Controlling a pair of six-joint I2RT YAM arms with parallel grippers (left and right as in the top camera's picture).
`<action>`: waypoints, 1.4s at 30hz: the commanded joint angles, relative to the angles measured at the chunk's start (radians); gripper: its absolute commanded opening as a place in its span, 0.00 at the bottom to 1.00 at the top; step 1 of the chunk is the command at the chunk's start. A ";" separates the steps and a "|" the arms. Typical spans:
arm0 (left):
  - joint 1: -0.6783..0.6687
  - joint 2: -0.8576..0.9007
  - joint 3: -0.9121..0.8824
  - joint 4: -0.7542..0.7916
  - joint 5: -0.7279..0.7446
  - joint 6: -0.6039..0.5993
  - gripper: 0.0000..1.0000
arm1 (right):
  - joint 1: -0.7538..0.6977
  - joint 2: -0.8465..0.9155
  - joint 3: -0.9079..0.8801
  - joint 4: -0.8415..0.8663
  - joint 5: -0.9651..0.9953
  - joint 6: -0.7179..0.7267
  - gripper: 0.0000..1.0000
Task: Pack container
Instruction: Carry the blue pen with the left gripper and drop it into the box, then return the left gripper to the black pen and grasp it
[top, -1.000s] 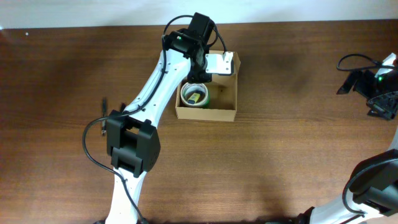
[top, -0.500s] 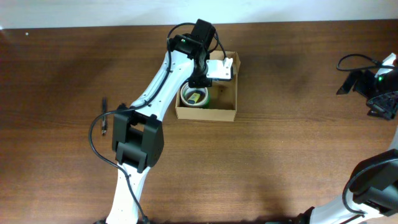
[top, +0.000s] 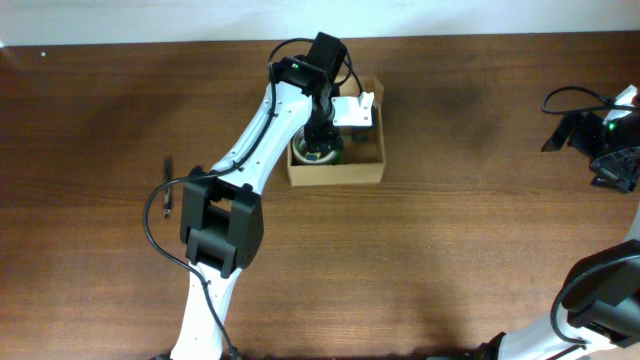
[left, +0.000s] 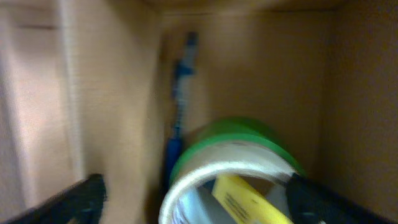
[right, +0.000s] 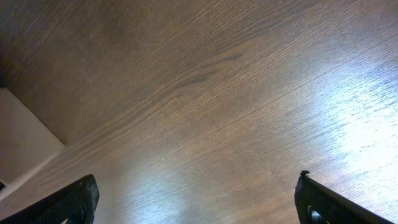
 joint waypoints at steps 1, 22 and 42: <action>0.000 -0.069 -0.008 0.000 0.010 -0.051 0.99 | 0.000 -0.003 -0.005 -0.001 0.002 0.008 0.99; 0.360 -0.574 -0.366 0.062 -0.047 -0.503 0.99 | 0.000 -0.003 -0.005 0.007 0.003 0.007 0.99; 0.687 -0.529 -0.800 0.183 -0.212 -1.069 0.62 | 0.000 -0.003 -0.005 0.014 0.005 0.008 0.99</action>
